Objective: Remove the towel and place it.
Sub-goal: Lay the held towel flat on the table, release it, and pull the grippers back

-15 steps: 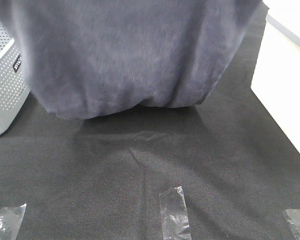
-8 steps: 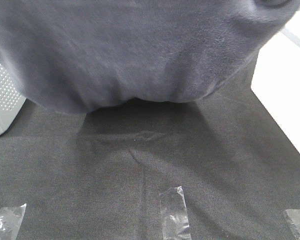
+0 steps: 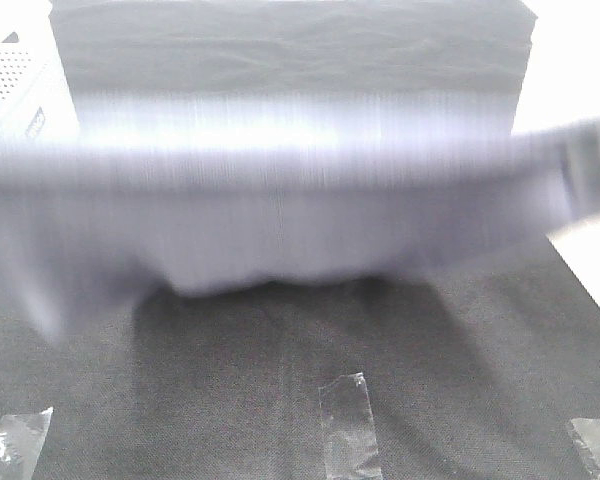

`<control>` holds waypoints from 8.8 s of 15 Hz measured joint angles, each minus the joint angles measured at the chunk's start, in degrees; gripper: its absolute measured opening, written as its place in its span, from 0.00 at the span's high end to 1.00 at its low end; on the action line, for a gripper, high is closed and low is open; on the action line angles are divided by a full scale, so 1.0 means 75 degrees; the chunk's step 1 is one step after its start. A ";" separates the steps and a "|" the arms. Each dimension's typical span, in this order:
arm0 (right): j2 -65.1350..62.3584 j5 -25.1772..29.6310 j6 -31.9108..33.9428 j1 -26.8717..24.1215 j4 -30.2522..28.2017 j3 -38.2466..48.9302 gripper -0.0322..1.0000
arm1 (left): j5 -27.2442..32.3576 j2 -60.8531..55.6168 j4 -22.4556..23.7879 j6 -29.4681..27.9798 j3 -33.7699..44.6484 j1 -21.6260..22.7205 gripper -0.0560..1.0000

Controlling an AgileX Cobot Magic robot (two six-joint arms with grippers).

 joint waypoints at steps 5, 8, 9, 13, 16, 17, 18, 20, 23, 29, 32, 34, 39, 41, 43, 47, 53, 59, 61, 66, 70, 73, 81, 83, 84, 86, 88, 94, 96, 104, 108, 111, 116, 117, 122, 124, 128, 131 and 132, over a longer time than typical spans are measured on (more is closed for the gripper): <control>-0.0863 0.0015 0.0000 0.0000 0.0107 0.1161 0.95 | -0.0023 -0.0833 -0.0833 0.0000 0.1230 0.0023 0.94; -0.1688 0.0015 0.0061 -0.0015 0.0168 0.1849 0.95 | -0.0008 -0.1031 -0.1360 0.0053 0.1772 0.0031 0.94; -0.1887 0.0015 0.0122 -0.0023 0.0214 0.2063 0.95 | -0.0008 -0.1031 -0.1474 0.0069 0.1902 0.0053 0.94; -0.1979 0.0008 0.0199 -0.0076 0.0267 0.2750 0.95 | -0.0031 -0.1031 -0.1719 0.0092 0.2628 0.0053 0.94; -0.1398 -0.0008 0.0199 -0.0076 0.0267 0.3125 0.95 | -0.0038 -0.1039 -0.1780 0.0092 0.3033 0.0053 0.94; -0.1108 -0.0015 0.0199 -0.0076 0.0267 0.3140 0.95 | -0.0038 -0.1039 -0.1780 0.0092 0.3063 0.0061 0.94; -0.0840 -0.0015 0.0199 -0.0076 0.0267 0.3140 0.95 | -0.0038 -0.1031 -0.1765 0.0092 0.3063 0.0061 0.94; -0.0214 -0.0015 0.0199 -0.0076 0.0260 0.3140 0.95 | -0.0046 -0.0718 -0.1688 0.0092 0.3063 0.0061 0.94; 0.0542 -0.0015 0.0191 -0.0076 -0.0053 0.3140 0.95 | -0.0046 0.0374 -0.1902 0.0122 0.3063 0.0061 0.94; 0.1872 -0.0008 0.0061 -0.0076 0.0053 0.3140 0.95 | -0.0031 0.2215 -0.1765 0.0451 0.3063 0.0107 0.94; 0.2681 -0.0183 -0.0069 -0.0084 0.0069 0.3132 0.95 | -0.0038 0.2934 -0.1765 0.0688 0.3063 0.0115 0.94; 0.3621 -0.0413 -0.0222 -0.0084 0.0092 0.3132 0.95 | -0.0053 0.3606 -0.1765 0.1123 0.3056 0.0115 0.94; 0.4859 -0.0894 -0.0306 -0.0092 -0.0183 0.3125 0.95 | -0.0290 0.4744 -0.2223 0.1933 0.3056 0.0115 0.94; 0.5264 -0.1176 -0.0512 -0.0092 -0.0267 0.3125 0.95 | -0.0558 0.5302 -0.2315 0.2116 0.2979 0.0053 0.94; 0.5332 -0.1222 -0.0581 -0.0092 -0.0336 0.3125 0.95 | -0.0596 0.5485 -0.2223 0.2131 0.2842 -0.0176 0.94; 0.5439 -0.1329 -0.0649 -0.0130 -0.0795 0.3117 0.95 | -0.0886 0.6165 -0.1642 0.1833 0.2147 -0.1238 0.94; 0.5439 -0.1322 -0.1115 -0.0168 -0.0649 0.3140 0.92 | -0.0879 0.6219 -0.1383 0.1642 0.1979 -0.1421 0.93; 0.5439 -0.1306 -0.1811 -0.0168 0.0084 0.3178 0.66 | -0.0733 0.6219 -0.1451 0.1635 0.1887 -0.1421 0.57; 0.5439 -0.1306 -0.1811 -0.0168 0.0214 0.3178 0.40 | -0.0710 0.6219 -0.1604 0.1635 0.1704 -0.1451 0.37; 0.5439 -0.1291 -0.1811 -0.0168 0.0267 0.3178 0.25 | -0.0672 0.6219 -0.1696 0.1635 0.1345 -0.1658 0.28; 0.5439 -0.1253 -0.1811 -0.0168 0.0290 0.3178 0.25 | -0.0542 0.6219 -0.1696 0.1635 0.1329 -0.1658 0.28; 0.5256 -0.1238 -0.1803 -0.0168 0.0298 0.2995 0.25 | -0.0076 0.6219 -0.1635 0.1665 0.1062 -0.1658 0.28; 0.3919 -0.0802 -0.0313 -0.0176 -0.1627 0.0558 0.15 | -0.0084 0.5676 0.1245 -0.0222 -0.0703 -0.1658 0.19; 0.3927 -0.0810 0.0008 -0.0183 -0.2414 -0.0222 0.15 | -0.0076 0.5676 0.1979 -0.0741 -0.1299 -0.1482 0.16; 0.3965 -0.0787 0.0023 -0.0183 -0.2590 -0.0588 0.15 | -0.0076 0.5676 0.2040 -0.0795 -0.1551 -0.1222 0.16; 0.4309 -0.0604 -0.0015 -0.0183 -0.2628 -0.1322 0.15 | -0.0122 0.5676 0.2009 -0.0649 -0.1971 -0.0573 0.16; 0.4752 -0.0466 -0.0115 -0.0328 -0.2483 -0.1841 0.15 | -0.0290 0.5676 0.1734 -0.0336 -0.2154 0.0046 0.16; 0.7028 -0.0237 -0.1253 -0.1329 -0.1115 -0.4041 0.15 | -0.1092 0.7013 0.0848 0.0649 -0.3270 0.1360 0.15; 0.7731 -0.0153 -0.1299 -0.1329 -0.1092 -0.4683 0.15 | -0.1161 0.7815 0.0833 0.0695 -0.4003 0.1360 0.15; 1.0168 0.0306 -0.1436 -0.1329 -0.1070 -0.7311 0.15 | -0.0099 1.0680 0.1024 0.0833 -0.7158 0.1360 0.15; 1.1039 0.0313 -0.1451 -0.1329 -0.1062 -0.8304 0.16 | 0.0420 1.1291 0.0993 0.0840 -0.8044 0.1841 0.15; 1.1383 0.0313 -0.1459 -0.1329 -0.1047 -0.8617 0.16 | 0.0451 1.1497 0.0481 0.0901 -0.8067 0.2261 0.15; 1.1803 0.0321 -0.1620 -0.1329 -0.0772 -0.8709 0.16 | 0.0275 1.1811 -0.0222 0.1383 -0.8098 0.2437 0.15; 1.1940 0.0321 -0.1612 -0.1352 -0.0772 -0.8709 0.16 | 0.0076 1.1948 -0.0413 0.1436 -0.8098 0.2437 0.15; 1.2315 0.0008 -0.1749 -0.1581 -0.0634 -0.8709 0.16 | -0.0359 1.2284 -0.0795 0.1795 -0.8098 0.2437 0.15; 1.2452 -0.0107 -0.1811 -0.1635 -0.0542 -0.8740 0.16 | -0.0451 1.2361 -0.0879 0.1826 -0.8144 0.2437 0.15; 1.2506 -0.0092 -0.1811 -0.1673 -0.0451 -0.8778 0.17 | -0.0474 1.2361 -0.0917 0.1719 -0.8144 0.2452 0.15; 1.2506 -0.0092 -0.1811 -0.1673 -0.0458 -0.8778 0.17 | -0.0489 1.2368 -0.0924 0.1635 -0.8151 0.2452 0.15; 1.2506 -0.0092 -0.1811 -0.1673 -0.0458 -0.8778 0.17 | -0.0489 1.2368 -0.0924 0.1620 -0.8159 0.2452 0.15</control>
